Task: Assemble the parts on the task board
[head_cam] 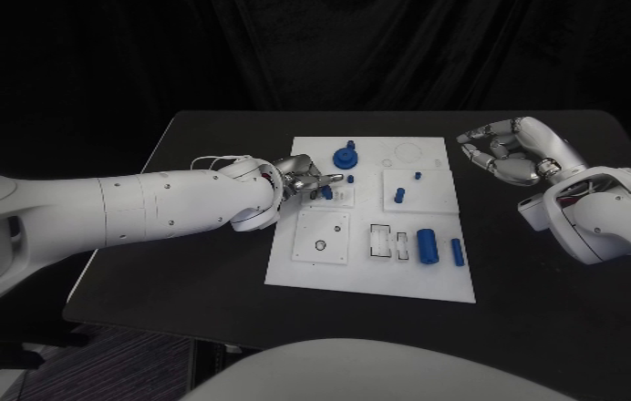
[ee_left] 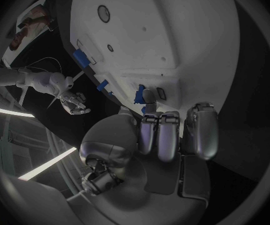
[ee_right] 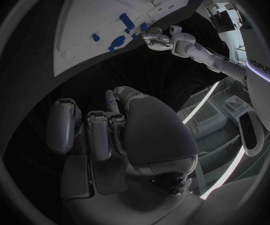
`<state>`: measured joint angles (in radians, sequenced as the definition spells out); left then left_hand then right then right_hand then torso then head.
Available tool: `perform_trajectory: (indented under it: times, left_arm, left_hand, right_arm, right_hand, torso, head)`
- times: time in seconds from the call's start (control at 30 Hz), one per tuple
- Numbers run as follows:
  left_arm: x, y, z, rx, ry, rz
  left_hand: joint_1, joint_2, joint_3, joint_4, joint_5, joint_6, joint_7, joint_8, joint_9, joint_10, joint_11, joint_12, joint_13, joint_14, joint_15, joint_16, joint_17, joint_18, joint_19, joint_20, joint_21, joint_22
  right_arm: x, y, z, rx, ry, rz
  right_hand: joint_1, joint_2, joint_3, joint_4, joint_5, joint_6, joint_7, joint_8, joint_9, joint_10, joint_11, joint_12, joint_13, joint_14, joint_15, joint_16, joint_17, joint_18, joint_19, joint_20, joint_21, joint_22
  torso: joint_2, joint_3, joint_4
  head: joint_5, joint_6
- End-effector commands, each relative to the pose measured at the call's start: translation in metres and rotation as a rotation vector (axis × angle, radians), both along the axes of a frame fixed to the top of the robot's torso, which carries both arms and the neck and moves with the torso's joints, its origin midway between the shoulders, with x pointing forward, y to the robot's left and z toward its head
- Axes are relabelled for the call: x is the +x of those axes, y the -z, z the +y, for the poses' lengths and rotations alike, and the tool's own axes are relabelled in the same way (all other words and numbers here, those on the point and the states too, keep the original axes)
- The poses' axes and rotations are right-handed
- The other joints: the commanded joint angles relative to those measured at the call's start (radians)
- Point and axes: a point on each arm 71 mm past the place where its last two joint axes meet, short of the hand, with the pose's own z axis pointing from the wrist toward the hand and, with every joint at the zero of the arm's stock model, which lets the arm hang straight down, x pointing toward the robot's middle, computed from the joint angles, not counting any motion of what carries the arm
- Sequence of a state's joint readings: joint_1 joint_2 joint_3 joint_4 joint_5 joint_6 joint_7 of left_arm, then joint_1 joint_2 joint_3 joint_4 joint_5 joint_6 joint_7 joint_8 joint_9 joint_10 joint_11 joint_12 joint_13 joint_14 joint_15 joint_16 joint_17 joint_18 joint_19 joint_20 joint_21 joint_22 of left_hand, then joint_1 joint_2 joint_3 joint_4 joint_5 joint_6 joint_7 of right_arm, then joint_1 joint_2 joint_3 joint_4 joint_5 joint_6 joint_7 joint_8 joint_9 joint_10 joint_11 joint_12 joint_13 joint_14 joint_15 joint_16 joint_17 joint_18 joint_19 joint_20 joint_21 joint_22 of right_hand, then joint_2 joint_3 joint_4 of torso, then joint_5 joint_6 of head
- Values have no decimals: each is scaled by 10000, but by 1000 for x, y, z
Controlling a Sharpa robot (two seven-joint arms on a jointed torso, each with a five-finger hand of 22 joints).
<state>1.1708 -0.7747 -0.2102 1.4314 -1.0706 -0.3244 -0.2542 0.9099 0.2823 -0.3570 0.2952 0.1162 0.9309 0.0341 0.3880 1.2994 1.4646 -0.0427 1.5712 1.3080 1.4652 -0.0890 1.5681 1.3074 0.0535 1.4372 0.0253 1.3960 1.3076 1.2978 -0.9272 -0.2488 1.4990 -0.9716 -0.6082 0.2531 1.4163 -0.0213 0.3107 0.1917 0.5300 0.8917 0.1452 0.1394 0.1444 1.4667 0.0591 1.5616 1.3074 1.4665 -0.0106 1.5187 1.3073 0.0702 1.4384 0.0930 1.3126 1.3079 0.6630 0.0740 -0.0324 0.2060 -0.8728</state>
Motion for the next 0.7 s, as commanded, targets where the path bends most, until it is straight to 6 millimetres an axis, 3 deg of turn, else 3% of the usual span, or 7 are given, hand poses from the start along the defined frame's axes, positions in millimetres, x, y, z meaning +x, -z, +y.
perform_trajectory:
  times: [0.03, 0.23, 0.27, 0.3, 0.33, 0.53, 0.7]
  left_arm:
    - [0, 2, 0, 50, 46, 114]
    - [0, 3, 0, 86, 30, 142]
    - [1, 3, 0, 71, 43, 121]
    - [1, 3, 0, 61, 54, 109]
    - [1, 3, 0, 52, 66, 100]
    - [0, 3, -1, 33, 158, 128]
    - [0, 2, -2, -52, 220, 36]
  left_hand:
    - [23, 114, 78, -24, 97, 70, -9, -81, -19, 1062, 80, -4, 2628, 1056, 49, 27, 2634, 24, -5, 39, -56, 1305]
    - [88, 118, 242, -25, 339, 134, -3, -224, -32, 1062, 87, -4, 2628, 1056, 57, 27, 2634, 26, -6, 50, -67, 1312]
    - [131, 115, 335, -25, 492, 162, 1, -302, -31, 1062, 90, -4, 2628, 1056, 61, 27, 2634, 28, -9, 55, -77, 1314]
    - [205, 110, 447, -27, 754, 191, 3, -388, -23, 1062, 92, -4, 2628, 1056, 66, 27, 2634, 25, 1, 58, -70, 1329]
    - [359, 87, 587, -35, 1223, 210, 3, -488, -7, 1062, 93, -4, 2628, 1056, 65, 27, 2634, 26, 0, 61, -80, 1335]
    - [1270, -97, 918, -134, 2677, 324, -31, -820, 161, 1062, 70, -4, 2628, 1056, 50, 27, 2634, 26, 15, 51, -100, 1379]
    - [1756, -248, 1194, -154, 3142, 490, -99, -802, 320, 1062, 15, -4, 2628, 1056, 8, 27, 2634, 15, 51, 18, -74, 1427]
  right_arm:
    - [0, 2, -1, -62, 97, 146]
    - [0, 2, -1, -63, 103, 155]
    - [0, 2, -1, -64, 104, 157]
    - [0, 2, -1, -65, 104, 158]
    - [0, 2, -1, -65, 104, 161]
    - [0, 2, -1, -70, 105, 173]
    - [0, 2, -1, -72, 111, 169]
  right_hand:
    - [46, -1, 68, 0, 38, -70, 33, -51, -11, 835, 51, -14, 2438, 845, 11, -30, 2093, -8, -59, 34, -25, 1235]
    - [46, -1, 68, 0, 38, -70, 33, -51, -11, 835, 51, -14, 2438, 845, 11, -30, 2093, -8, -59, 34, -25, 1235]
    - [46, -1, 68, 0, 38, -70, 33, -51, -11, 835, 51, -14, 2438, 845, 11, -30, 2093, -8, -59, 34, -25, 1235]
    - [46, -1, 68, 0, 38, -70, 33, -51, -11, 835, 51, -14, 2438, 845, 11, -30, 2093, -8, -59, 34, -25, 1235]
    - [19, 1, 106, -31, 39, -78, 38, -54, -16, 845, 56, -8, 2448, 846, 14, -29, 2094, -12, -48, 36, -13, 1247]
    - [19, 1, 106, -31, 39, -78, 38, -54, -16, 845, 56, -8, 2448, 846, 14, -29, 2094, -12, -48, 36, -13, 1247]
    - [19, 1, 106, -31, 39, -78, 38, -54, -16, 845, 56, -8, 2448, 846, 14, -29, 2094, -12, -48, 36, -13, 1247]
  torso:
    - [-4, 1, -5]
    - [-1, 6, -13]
    - [-5, 8, -11]
    - [-4, 10, -11]
    - [-7, 11, -11]
    - [-16, 1, -18]
    - [-14, -7, -12]
  head:
    - [5, 2]
    - [6, 2]
    - [3, 2]
    - [0, 2]
    - [0, 2]
    - [29, 2]
    - [35, 2]
